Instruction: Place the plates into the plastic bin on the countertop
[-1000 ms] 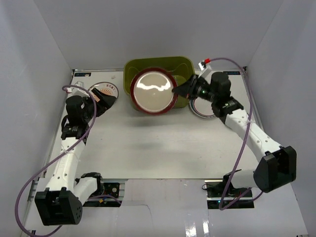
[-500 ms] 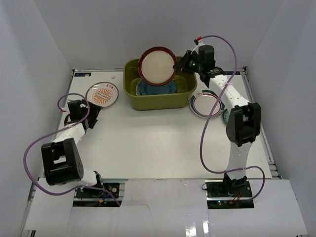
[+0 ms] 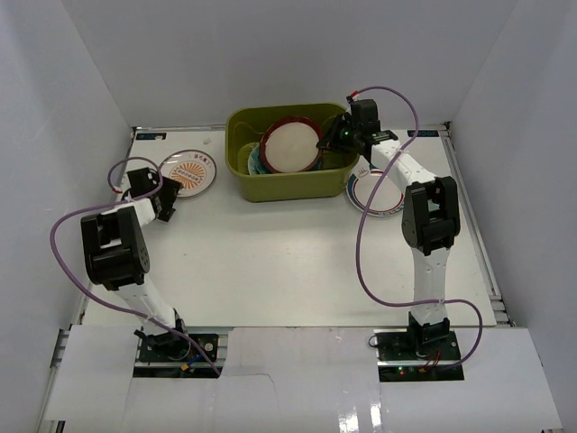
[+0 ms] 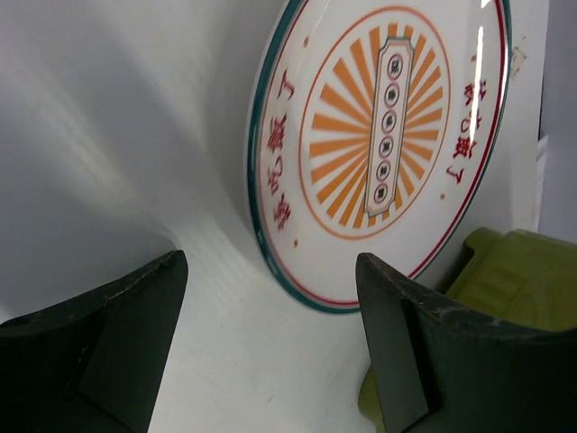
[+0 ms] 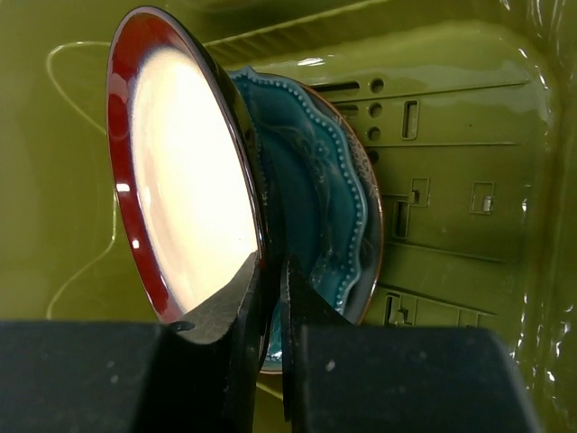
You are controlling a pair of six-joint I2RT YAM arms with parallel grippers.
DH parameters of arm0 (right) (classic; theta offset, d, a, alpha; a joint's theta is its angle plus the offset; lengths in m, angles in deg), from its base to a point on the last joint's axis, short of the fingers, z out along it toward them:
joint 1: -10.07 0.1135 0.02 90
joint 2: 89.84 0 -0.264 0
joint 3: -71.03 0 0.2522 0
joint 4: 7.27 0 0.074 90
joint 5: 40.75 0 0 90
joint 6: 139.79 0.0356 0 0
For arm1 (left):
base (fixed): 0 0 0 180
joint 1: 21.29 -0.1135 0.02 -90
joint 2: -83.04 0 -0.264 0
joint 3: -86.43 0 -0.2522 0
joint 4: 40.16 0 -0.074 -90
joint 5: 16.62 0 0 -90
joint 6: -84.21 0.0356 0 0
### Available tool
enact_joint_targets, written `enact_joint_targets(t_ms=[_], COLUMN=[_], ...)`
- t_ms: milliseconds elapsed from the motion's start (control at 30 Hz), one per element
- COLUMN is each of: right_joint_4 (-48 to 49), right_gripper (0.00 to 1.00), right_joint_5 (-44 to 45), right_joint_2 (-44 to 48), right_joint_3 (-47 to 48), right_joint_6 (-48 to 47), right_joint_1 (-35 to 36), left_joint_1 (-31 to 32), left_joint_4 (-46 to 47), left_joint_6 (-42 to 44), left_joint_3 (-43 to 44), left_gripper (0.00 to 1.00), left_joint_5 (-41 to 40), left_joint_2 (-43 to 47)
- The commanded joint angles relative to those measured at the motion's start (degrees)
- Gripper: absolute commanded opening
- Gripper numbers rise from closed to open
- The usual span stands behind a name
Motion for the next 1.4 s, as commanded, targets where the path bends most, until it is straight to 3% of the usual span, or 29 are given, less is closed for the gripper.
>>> enact_joint_targets(t_ms=[0, 200, 333, 367, 433, 467, 567, 633, 800, 967, 1067, 1100, 1200, 1300, 1367], right_joint_4=[8.1, 7.7, 7.8, 7.8, 8.0, 8.1, 7.5, 7.5, 8.7, 14.5, 18.1, 19.0, 21.5, 22.3, 23.6], right_gripper=[0.12, 0.42, 0.59, 0.62, 0.69, 0.72, 0.83, 0.89, 0.88, 0.77, 0.54, 0.40, 0.22, 0.24, 0.34], right_joint_5=[-1.6, -0.3, 0.2, 0.2, 0.3, 0.4, 1.5, 1.8, -0.7, -1.4, -1.8, -2.0, -2.3, -0.3, 0.8], right_joint_2=[2.8, 3.8, 5.5, 6.4, 7.6, 8.9, 12.4, 15.9, 24.0, 38.0, 45.5, 47.2, 52.1, 54.3, 54.5], right_joint_3=[2.9, 0.3, -1.8, -2.2, -3.2, -3.6, -4.8, -6.1, -12.1, -31.4, -42.0, -48.5, -59.1, -65.7, -68.3], right_joint_6=[1.7, 0.3, -0.5, -0.7, -1.2, -1.4, -3.0, -3.7, -2.5, 0.6, 4.1, 4.9, 7.4, 7.7, 8.8], right_joint_1=[-0.1, -0.1, -0.1, 0.0, 0.0, -0.1, -0.1, -0.5, -4.1, -12.4, -17.9, -20.1, -24.2, -25.3, -25.6], left_joint_1=[-0.4, -0.4, -0.4, -0.4, -0.4, -0.4, -0.5, -0.7, -0.9, -0.9, -0.6, -0.7, 0.2, 2.4, 6.6], left_joint_4=[0.0, -2.7, -1.3, -1.2, -1.1, -1.0, -0.8, 0.2, 4.4, 9.4, 12.1, 12.3, 13.5, 13.5, 12.7], left_joint_6=[1.3, 2.4, 2.7, 3.0, 3.7, 4.0, 5.8, 7.1, 7.6, 4.4, 2.3, 2.1, 1.9, 2.7, 3.8], left_joint_3=[4.3, 8.5, 8.1, 8.2, 8.3, 8.4, 8.4, 7.9, 5.3, 1.5, -0.4, -0.5, -0.4, 2.7, 6.3], left_gripper=[0.85, 0.72, 0.56, 0.45, 0.33, 0.20, 0.00, 0.00, 0.00, 0.00, 0.00, 0.00, 0.00, 0.00, 0.00], left_joint_5=[-1.9, -2.5, -4.3, -4.3, -4.8, -4.9, -4.7, -3.9, 0.0, 6.5, 7.0, 6.9, 4.9, 5.7, 7.3], left_joint_2=[-3.2, -8.6, -9.5, -9.7, -10.0, -10.0, -9.4, -8.4, -2.0, 11.4, 20.3, 22.3, 29.8, 32.6, 31.7])
